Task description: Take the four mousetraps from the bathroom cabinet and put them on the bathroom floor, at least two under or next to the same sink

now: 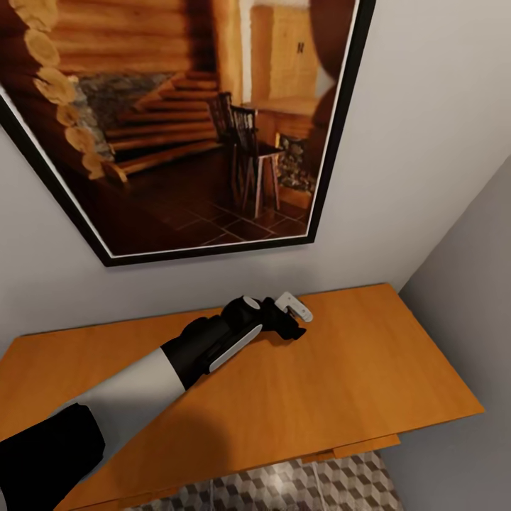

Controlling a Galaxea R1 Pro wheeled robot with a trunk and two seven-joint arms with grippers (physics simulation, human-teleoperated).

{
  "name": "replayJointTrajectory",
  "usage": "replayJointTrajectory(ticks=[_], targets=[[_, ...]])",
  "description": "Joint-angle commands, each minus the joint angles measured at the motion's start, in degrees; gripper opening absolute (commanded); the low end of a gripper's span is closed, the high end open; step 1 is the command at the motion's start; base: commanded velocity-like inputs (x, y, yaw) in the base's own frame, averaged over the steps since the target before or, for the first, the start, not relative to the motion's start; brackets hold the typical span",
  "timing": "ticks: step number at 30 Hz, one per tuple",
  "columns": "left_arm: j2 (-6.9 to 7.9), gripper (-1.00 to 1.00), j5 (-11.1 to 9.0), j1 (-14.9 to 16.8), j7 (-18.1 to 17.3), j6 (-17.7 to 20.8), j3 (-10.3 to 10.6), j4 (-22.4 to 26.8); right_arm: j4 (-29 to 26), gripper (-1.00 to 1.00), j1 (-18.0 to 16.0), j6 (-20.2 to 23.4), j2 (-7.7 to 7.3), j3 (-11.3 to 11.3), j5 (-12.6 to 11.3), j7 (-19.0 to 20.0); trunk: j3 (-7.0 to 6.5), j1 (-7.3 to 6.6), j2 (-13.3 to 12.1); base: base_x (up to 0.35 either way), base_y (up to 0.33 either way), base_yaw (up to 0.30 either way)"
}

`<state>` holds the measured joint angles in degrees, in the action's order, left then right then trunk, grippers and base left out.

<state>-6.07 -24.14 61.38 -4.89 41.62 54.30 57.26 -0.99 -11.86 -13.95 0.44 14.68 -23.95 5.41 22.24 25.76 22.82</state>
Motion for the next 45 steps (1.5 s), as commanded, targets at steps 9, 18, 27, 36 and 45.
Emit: replayJointTrajectory(ticks=[9, 18, 27, 36, 45], targets=[[0.00, 1.00, 0.1, 0.1, -0.4, 0.2, 0.0, 0.3, 0.1, -1.00, 0.0, -0.2, 0.00, 0.3, -0.6, 0.3, 0.58, 0.03, 0.1, 0.000, 0.000, 0.000], [1.04, 1.00, 0.1, 0.1, -0.5, 0.3, 0.0, 1.8, 0.1, -1.00, 0.0, -0.3, 0.00, 0.4, -0.6, 0.3, 0.64, 0.03, 0.1, 0.000, 0.000, 0.000], [1.92, 1.00, 0.1, 0.1, -0.5, 0.3, -0.1, 2.3, 0.1, -1.00, 0.0, -0.3, 0.07, 0.4, -0.6, 0.3, 0.64, 0.03, 0.1, 0.000, 0.000, 0.000], [2.02, 1.00, 0.1, 0.1, -0.5, 0.3, -0.1, 2.3, 0.1, -1.00, 0.0, -0.3, 0.09, 0.4, -0.6, 0.3, 0.64, 0.03, 0.1, 0.000, 0.000, 0.000], [2.02, 1.00, 0.1, 0.1, -0.5, 0.3, -0.1, 2.3, 0.1, -1.00, 0.0, -0.3, 0.09, 0.3, -0.7, 0.3, 0.64, 0.03, 0.1, 0.000, 0.000, 0.000]])
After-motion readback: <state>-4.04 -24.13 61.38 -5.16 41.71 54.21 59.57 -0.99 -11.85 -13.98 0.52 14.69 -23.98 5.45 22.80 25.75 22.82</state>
